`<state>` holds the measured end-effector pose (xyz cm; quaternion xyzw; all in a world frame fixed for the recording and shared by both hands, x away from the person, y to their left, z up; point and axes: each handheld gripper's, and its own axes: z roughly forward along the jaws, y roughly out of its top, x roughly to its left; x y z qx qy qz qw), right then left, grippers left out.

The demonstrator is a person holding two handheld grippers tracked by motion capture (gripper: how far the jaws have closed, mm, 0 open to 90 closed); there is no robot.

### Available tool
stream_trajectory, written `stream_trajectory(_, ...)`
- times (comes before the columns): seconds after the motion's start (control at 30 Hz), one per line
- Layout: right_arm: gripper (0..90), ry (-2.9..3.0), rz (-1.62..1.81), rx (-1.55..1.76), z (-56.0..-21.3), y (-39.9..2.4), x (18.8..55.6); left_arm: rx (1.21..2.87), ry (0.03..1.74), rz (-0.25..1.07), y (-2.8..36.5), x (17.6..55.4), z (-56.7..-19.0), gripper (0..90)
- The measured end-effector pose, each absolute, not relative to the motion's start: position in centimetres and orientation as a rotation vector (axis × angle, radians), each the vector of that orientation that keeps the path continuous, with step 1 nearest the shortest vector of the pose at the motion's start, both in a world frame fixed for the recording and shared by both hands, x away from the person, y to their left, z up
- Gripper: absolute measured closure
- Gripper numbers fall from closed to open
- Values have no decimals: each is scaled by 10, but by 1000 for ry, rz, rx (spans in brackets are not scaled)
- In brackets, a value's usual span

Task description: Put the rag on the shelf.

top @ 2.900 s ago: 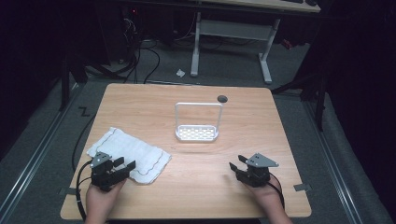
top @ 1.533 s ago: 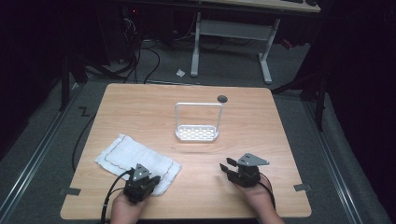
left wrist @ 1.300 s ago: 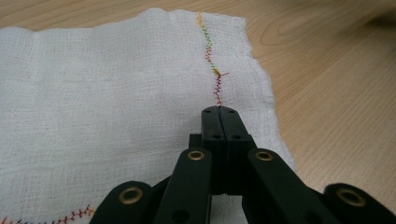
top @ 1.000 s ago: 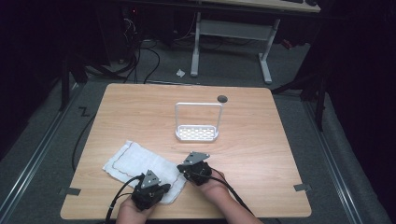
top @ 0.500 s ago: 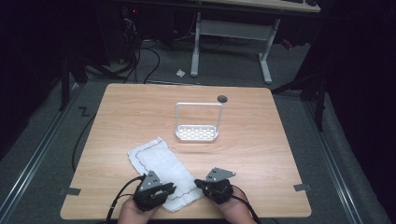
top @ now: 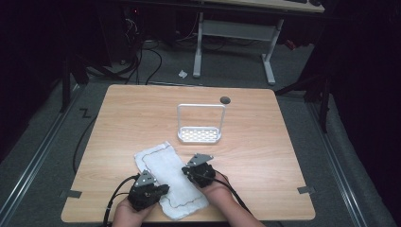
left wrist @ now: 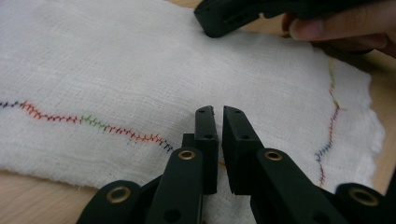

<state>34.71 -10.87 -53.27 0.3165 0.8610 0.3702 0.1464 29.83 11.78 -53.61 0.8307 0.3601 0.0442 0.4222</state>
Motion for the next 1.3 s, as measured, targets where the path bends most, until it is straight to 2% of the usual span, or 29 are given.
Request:
stream_trajectory(0.07, 900, 2476, 1072, 925, -533, -115, 339, 2089, 882, 102, 114, 297, -536, 843)
stream_trajectory(0.17, 900, 2455, 1100, 987, -535, -143, 305, 2143, 789, 109, 99, 291, -534, 835)
stream_trajectory(0.27, 900, 2463, 1097, 1004, -532, -153, 294, 2138, 767, 111, 96, 294, -530, 785)
stream_trajectory(0.33, 900, 2441, 1108, 1001, -529, -155, 295, 2122, 773, 141, 96, 298, -528, 753)
stream_trajectory(0.37, 890, 2395, 1122, 1017, -523, -154, 309, 2100, 815, 190, 98, 315, -522, 750)
stream_trajectory(0.4, 890, 2395, 1122, 1017, -523, -154, 309, 2100, 815, 190, 98, 315, -522, 756)
stream_trajectory(0.43, 885, 2377, 1089, 1019, -523, -149, 329, 2118, 840, 230, 98, 328, -521, 767)
stream_trajectory(0.57, 891, 2395, 1060, 1055, -532, -148, 353, 2146, 876, 214, 88, 336, -530, 808)
stream_trajectory(0.63, 891, 2398, 1058, 1057, -532, -149, 351, 2142, 858, 229, 85, 333, -532, 808)
stream_trajectory(0.83, 882, 2417, 1025, 1040, -530, -180, 325, 2132, 780, 158, 66, 316, -535, 805)
stream_trajectory(0.97, 852, 2410, 1022, 1033, -530, -188, 314, 2151, 749, 125, 61, 313, -532, 763)
stream_trajectory(1.07, 781, 2367, 1108, 1067, -529, -196, 310, 2088, 823, 190, 75, 330, -524, 702)
stream_trajectory(1.17, 757, 2336, 1132, 1068, -525, -201, 309, 2046, 897, 253, 80, 350, -519, 602)
stream_trajectory(1.3, 740, 2326, 1139, 1087, -525, -209, 309, 2050, 950, 309, 75, 374, -522, 542)
